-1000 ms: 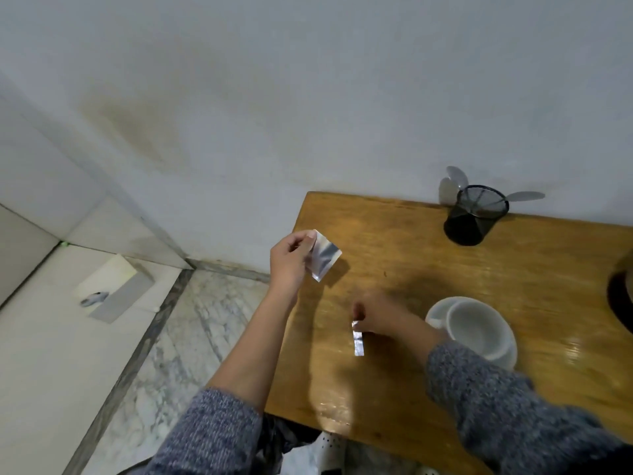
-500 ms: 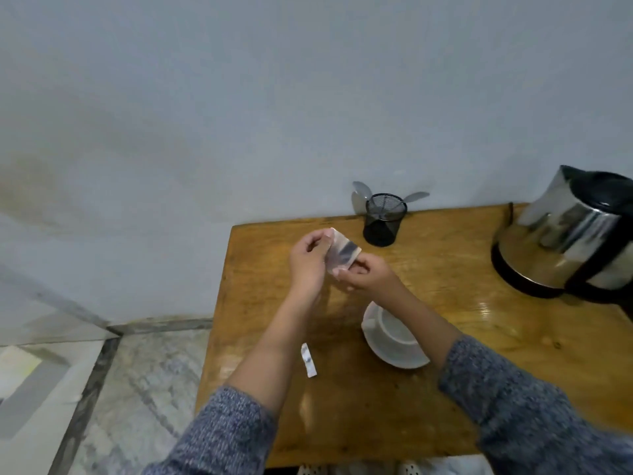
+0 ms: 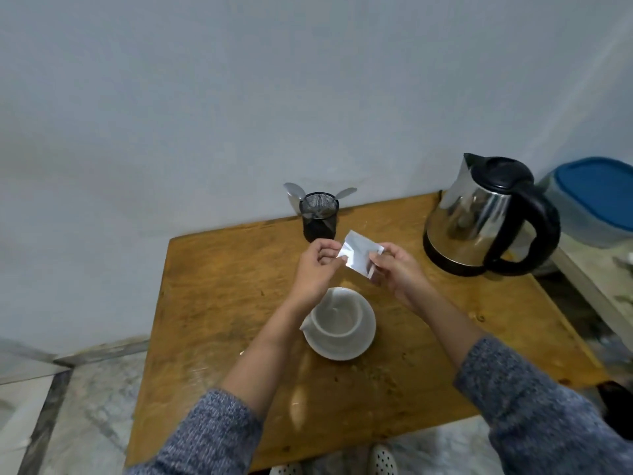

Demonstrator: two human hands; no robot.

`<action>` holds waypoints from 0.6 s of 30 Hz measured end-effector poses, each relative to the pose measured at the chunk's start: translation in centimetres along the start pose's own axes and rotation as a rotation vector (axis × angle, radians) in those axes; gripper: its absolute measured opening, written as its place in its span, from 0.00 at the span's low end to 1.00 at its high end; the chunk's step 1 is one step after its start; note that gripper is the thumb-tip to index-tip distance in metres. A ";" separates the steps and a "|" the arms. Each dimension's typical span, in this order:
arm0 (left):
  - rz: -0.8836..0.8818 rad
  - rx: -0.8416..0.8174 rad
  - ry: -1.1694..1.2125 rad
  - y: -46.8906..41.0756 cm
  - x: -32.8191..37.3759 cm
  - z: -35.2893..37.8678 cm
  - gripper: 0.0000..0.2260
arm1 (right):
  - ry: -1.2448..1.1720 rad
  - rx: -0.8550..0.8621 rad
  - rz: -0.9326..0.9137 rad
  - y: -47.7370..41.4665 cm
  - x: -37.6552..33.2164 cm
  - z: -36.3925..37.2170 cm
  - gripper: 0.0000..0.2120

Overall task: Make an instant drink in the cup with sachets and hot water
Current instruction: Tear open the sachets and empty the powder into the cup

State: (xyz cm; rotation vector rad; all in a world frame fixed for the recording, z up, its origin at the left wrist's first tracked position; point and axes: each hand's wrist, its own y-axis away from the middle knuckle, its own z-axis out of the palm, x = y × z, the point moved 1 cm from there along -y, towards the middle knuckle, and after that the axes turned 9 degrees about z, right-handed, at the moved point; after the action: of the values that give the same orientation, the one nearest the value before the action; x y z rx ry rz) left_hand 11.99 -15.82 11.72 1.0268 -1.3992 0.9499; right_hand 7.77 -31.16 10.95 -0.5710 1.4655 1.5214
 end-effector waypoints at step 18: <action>-0.022 -0.243 -0.729 1.9 -3.1 -0.5 0.08 | 1.244 -0.154 -0.184 -1.3 1.1 1.3 0.10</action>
State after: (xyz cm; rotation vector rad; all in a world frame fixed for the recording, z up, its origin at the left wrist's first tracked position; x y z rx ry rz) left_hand 10.35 -14.50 8.66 1.2559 -2.0314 0.3656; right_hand 8.67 -29.77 9.66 -1.9069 2.0631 1.1098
